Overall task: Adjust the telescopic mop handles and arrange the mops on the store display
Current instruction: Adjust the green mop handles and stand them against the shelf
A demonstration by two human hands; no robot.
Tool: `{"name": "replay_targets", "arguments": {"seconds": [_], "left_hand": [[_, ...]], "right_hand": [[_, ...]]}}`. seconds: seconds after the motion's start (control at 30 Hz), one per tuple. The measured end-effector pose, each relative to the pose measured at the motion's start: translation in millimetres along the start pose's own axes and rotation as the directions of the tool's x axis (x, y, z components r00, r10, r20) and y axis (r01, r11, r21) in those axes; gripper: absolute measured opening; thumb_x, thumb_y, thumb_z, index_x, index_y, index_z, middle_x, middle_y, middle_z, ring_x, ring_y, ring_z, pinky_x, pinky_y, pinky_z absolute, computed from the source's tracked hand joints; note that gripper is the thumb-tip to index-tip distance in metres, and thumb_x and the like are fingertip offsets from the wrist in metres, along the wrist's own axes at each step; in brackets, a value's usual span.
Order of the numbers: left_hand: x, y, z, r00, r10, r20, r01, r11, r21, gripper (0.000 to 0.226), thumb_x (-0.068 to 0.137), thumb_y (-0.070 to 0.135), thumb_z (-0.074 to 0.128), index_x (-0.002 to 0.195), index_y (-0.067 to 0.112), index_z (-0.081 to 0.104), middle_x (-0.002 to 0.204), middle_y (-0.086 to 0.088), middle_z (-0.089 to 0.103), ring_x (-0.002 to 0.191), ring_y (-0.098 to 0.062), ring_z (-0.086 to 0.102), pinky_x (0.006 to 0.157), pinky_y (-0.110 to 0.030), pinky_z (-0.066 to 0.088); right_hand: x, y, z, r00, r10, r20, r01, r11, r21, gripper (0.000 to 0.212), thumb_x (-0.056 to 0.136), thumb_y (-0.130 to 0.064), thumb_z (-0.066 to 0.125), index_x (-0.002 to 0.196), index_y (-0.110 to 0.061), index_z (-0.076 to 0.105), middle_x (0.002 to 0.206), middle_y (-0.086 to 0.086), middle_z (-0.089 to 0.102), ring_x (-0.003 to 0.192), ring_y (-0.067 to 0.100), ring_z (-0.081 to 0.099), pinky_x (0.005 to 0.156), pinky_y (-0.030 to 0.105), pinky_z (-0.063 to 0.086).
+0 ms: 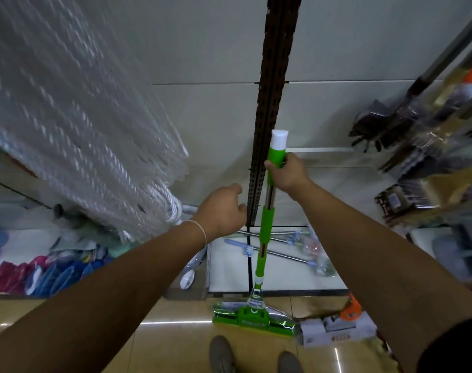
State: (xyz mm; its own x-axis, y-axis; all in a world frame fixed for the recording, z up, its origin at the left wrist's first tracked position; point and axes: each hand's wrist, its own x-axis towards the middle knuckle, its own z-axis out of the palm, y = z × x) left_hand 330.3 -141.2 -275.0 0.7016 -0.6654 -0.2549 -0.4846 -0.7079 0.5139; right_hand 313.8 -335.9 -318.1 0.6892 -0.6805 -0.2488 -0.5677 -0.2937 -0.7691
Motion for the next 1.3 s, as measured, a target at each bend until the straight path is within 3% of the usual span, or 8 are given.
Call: {"name": "replay_targets", "arguments": {"seconds": [0.2, 0.37, 0.53, 0.87, 0.97, 1.17, 1.27, 1.3], "left_hand": [[-23.8, -3.3, 33.9, 0.985, -0.011, 0.171, 0.013, 1.000, -0.014, 0.036, 0.095, 0.023, 0.052, 0.126, 0.004, 0.054, 0.122, -0.019, 0.063, 0.111, -0.033, 0.059, 0.090, -0.033, 0.047], [-31.2, 11.0, 65.0, 0.958, 0.064, 0.279, -0.029, 0.991, -0.129, 0.049, 0.092, 0.037, 0.058, 0.132, 0.009, 0.051, 0.128, -0.012, 0.061, 0.114, -0.029, 0.060, 0.091, -0.030, 0.045], [-43.1, 32.1, 83.2, 0.935, 0.187, 0.301, -0.111, 0.961, -0.253, 0.019, 0.096, 0.020, 0.053, 0.113, 0.013, 0.056, 0.100, -0.005, 0.060, 0.095, -0.021, 0.058, 0.078, -0.026, 0.040], [-110.0, 44.1, 114.9, 0.906, 0.248, 0.343, -0.163, 0.952, -0.258, 0.021, 0.095, 0.000, 0.051, 0.114, 0.002, 0.058, 0.114, -0.018, 0.062, 0.105, -0.027, 0.057, 0.085, -0.029, 0.041], [-137.6, 65.9, 115.6, 0.900, 0.272, 0.342, -0.190, 0.948, -0.255, 0.018, 0.095, 0.005, 0.051, 0.111, 0.002, 0.060, 0.114, -0.020, 0.064, 0.107, -0.030, 0.058, 0.090, -0.036, 0.046], [-198.2, 139.6, 98.6, 0.853, 0.431, 0.294, -0.371, 0.897, -0.241, 0.022, 0.095, 0.019, 0.054, 0.082, 0.034, 0.047, 0.085, 0.004, 0.058, 0.088, -0.020, 0.057, 0.065, -0.022, 0.040], [-228.8, 182.8, 89.7, 0.815, 0.513, 0.269, -0.454, 0.854, -0.252, 0.011, 0.094, 0.030, 0.057, 0.091, 0.019, 0.055, 0.091, -0.008, 0.063, 0.090, -0.028, 0.060, 0.070, -0.026, 0.045], [-236.0, 195.6, 87.2, 0.806, 0.536, 0.251, -0.477, 0.839, -0.262, 0.030, 0.091, 0.039, 0.058, 0.094, 0.010, 0.057, 0.091, -0.013, 0.065, 0.090, -0.031, 0.061, 0.074, -0.032, 0.046]], "right_hand": [[-79.4, 14.1, -15.0, 0.987, -0.155, 0.029, 0.158, 0.976, -0.149, 0.030, 0.090, -0.040, 0.066, 0.103, -0.013, 0.059, 0.085, 0.002, 0.060, 0.082, 0.023, 0.057, 0.069, 0.027, 0.039], [-131.3, 24.8, -35.1, 0.986, -0.164, 0.042, 0.169, 0.971, -0.172, 0.033, 0.088, -0.039, 0.070, 0.103, -0.010, 0.062, 0.088, 0.005, 0.067, 0.085, 0.025, 0.063, 0.075, 0.032, 0.049], [-171.6, 31.8, -42.9, 0.984, -0.171, 0.049, 0.176, 0.975, -0.132, 0.033, 0.086, -0.037, 0.072, 0.103, -0.009, 0.065, 0.091, 0.005, 0.069, 0.086, 0.023, 0.064, 0.074, 0.030, 0.049], [-256.7, 58.9, -55.9, 0.967, -0.253, 0.008, 0.253, 0.960, -0.124, 0.030, 0.089, -0.035, 0.066, 0.103, -0.009, 0.060, 0.096, 0.010, 0.068, 0.091, 0.028, 0.063, 0.078, 0.037, 0.052], [-289.8, 64.4, -78.5, 0.954, -0.299, -0.022, 0.296, 0.950, -0.101, 0.029, 0.091, -0.033, 0.066, 0.104, -0.008, 0.059, 0.098, 0.010, 0.067, 0.092, 0.027, 0.062, 0.075, 0.031, 0.047], [-362.8, 62.1, -163.6, 0.929, -0.334, -0.158, 0.330, 0.943, -0.051, 0.029, 0.090, -0.036, 0.068, 0.103, -0.011, 0.061, 0.094, 0.007, 0.068, 0.089, 0.021, 0.062, 0.075, 0.033, 0.050], [-399.7, 59.8, -211.7, 0.915, -0.333, -0.228, 0.335, 0.942, -0.032, 0.029, 0.089, -0.037, 0.068, 0.102, -0.012, 0.062, 0.090, 0.005, 0.068, 0.085, 0.020, 0.063, 0.073, 0.033, 0.051], [-409.9, 58.1, -225.7, 0.910, -0.331, -0.252, 0.334, 0.942, -0.031, 0.029, 0.089, -0.037, 0.068, 0.101, -0.012, 0.062, 0.089, 0.004, 0.069, 0.084, 0.020, 0.064, 0.073, 0.034, 0.052]]}}
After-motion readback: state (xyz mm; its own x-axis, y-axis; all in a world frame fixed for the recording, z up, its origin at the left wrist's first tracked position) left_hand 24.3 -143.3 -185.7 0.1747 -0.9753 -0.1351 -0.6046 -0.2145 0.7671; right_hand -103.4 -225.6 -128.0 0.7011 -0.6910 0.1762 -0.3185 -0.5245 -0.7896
